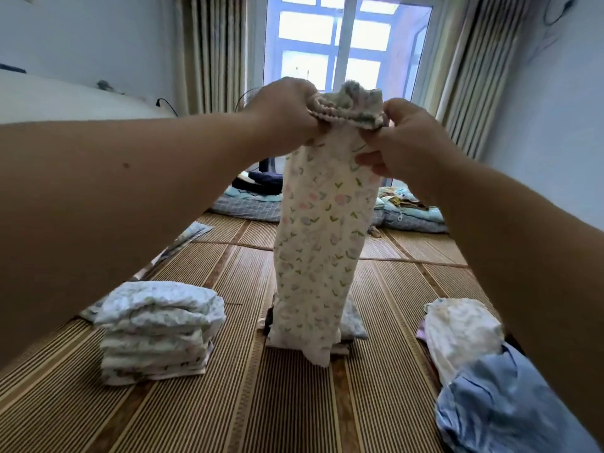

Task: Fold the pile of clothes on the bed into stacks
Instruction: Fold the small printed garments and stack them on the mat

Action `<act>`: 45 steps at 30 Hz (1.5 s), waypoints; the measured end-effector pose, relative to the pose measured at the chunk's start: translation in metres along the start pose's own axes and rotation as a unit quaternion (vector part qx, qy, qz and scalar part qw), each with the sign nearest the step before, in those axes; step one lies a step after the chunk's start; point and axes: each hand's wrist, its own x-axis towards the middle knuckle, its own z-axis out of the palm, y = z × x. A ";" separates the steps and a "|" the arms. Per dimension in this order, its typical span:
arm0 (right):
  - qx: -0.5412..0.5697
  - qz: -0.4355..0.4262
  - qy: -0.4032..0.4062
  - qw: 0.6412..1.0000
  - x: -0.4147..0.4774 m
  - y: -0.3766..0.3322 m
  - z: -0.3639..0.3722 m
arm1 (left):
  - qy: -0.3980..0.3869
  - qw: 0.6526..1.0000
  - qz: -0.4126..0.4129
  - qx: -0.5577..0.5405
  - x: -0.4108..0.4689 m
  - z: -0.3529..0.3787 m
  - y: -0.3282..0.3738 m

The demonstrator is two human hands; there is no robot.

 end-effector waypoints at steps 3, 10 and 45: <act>0.032 0.021 -0.037 0.999 -0.046 0.000 -0.003 | -0.023 0.999 0.005 -0.030 -0.041 0.000 0.006; 0.138 0.159 -0.226 0.951 -0.170 0.031 0.003 | -0.190 0.980 -0.013 -0.061 -0.165 0.005 0.004; -0.270 0.054 -0.274 0.922 -0.274 0.227 0.121 | -0.434 0.899 -0.047 -0.033 -0.344 0.169 -0.150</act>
